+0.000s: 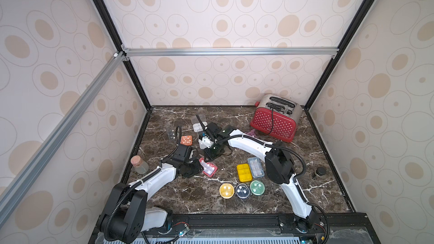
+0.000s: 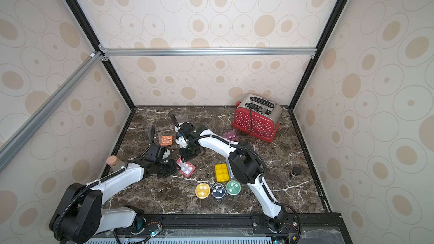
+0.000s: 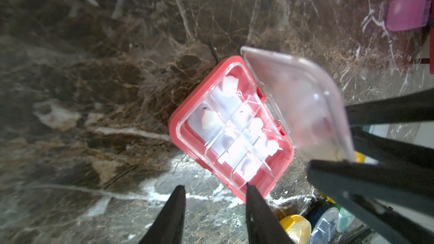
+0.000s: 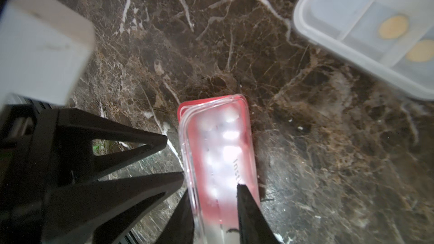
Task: Close pillboxes
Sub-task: Close the lid on the pillbox.
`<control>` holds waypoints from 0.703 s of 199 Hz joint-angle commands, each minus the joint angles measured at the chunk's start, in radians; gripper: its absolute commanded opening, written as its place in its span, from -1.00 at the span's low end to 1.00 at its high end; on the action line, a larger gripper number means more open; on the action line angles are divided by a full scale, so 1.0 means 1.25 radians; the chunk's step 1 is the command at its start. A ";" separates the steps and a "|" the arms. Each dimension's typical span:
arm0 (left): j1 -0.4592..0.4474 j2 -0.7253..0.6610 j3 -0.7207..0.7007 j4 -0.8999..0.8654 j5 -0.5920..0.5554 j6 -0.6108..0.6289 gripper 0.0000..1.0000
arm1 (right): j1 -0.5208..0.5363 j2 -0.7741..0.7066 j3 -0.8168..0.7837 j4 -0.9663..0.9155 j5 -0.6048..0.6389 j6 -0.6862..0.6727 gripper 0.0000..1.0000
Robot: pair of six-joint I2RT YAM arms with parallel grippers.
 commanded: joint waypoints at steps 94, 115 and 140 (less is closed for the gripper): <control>0.053 -0.192 0.006 -0.092 -0.054 -0.052 0.40 | 0.033 -0.051 -0.054 0.043 -0.053 0.061 -0.36; 0.064 -0.167 -0.001 -0.054 -0.041 -0.062 0.47 | 0.033 -0.065 -0.062 0.038 -0.041 0.077 -0.34; 0.065 -0.115 0.010 -0.020 -0.035 -0.060 0.49 | 0.032 -0.100 -0.081 0.038 0.012 0.093 -0.27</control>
